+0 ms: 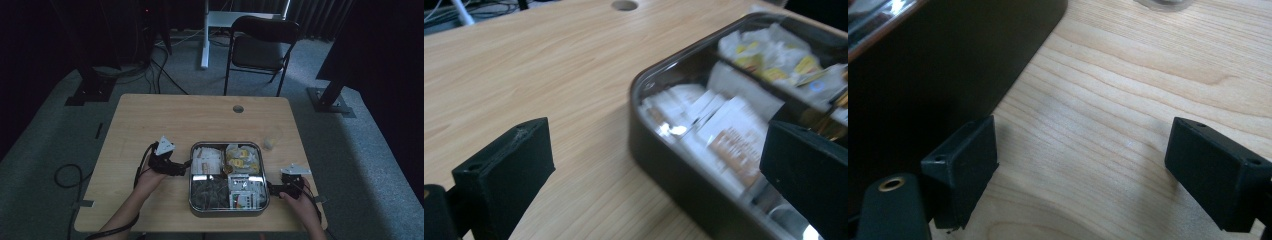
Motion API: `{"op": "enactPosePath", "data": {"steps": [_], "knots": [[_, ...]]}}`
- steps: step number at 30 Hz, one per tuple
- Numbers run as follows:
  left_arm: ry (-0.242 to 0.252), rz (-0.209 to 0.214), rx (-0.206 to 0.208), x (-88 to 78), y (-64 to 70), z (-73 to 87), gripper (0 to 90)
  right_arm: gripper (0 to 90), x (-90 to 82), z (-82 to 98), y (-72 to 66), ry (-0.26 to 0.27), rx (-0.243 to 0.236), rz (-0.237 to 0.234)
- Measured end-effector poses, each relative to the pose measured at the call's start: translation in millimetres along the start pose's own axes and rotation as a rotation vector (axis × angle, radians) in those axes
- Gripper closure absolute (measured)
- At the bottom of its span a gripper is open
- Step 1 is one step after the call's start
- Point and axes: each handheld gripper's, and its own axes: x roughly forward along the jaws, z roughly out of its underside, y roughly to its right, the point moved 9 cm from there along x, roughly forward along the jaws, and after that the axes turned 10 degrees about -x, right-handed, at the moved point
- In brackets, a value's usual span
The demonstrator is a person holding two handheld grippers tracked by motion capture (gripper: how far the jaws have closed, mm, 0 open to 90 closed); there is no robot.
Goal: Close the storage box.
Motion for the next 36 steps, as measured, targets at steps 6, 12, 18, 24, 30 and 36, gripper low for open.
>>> {"op": "enactPosePath", "data": {"steps": [6, 12, 18, 24, 30, 36], "knots": [[-0.015, -0.033, -0.021, -5.8, -19.4, 14.2, 0.9, 12.9, 0.0, 0.0, 0.0, 0.0, 0.0, 0.0], [-0.018, -0.055, -0.036, -13.2, -36.9, 29.1, 0.9, 12.9, 0.0, 0.0, 0.0, 0.0, 0.0, 0.0], [-0.028, -0.075, -0.06, -22.7, -53.4, 45.3, 0.9, 12.9, 0.0, 0.0, 0.0, 0.0, 0.0, 0.0], [-0.037, -0.094, -0.075, -31.8, -64.7, 59.1, 0.9, 12.9, 0.0, 0.0, 0.0, 0.0, 0.0, 0.0], [-0.051, -0.095, -0.071, -38.1, -67.0, 66.7, 0.9, 12.9, 0.0, 0.0, 0.0, 0.0, 0.0, 0.0], [-0.075, -0.088, -0.057, -45.6, -68.8, 77.9, 0.9, 12.9, 0.0, 0.0, 0.0, 0.0, 0.0, 0.0]]}}
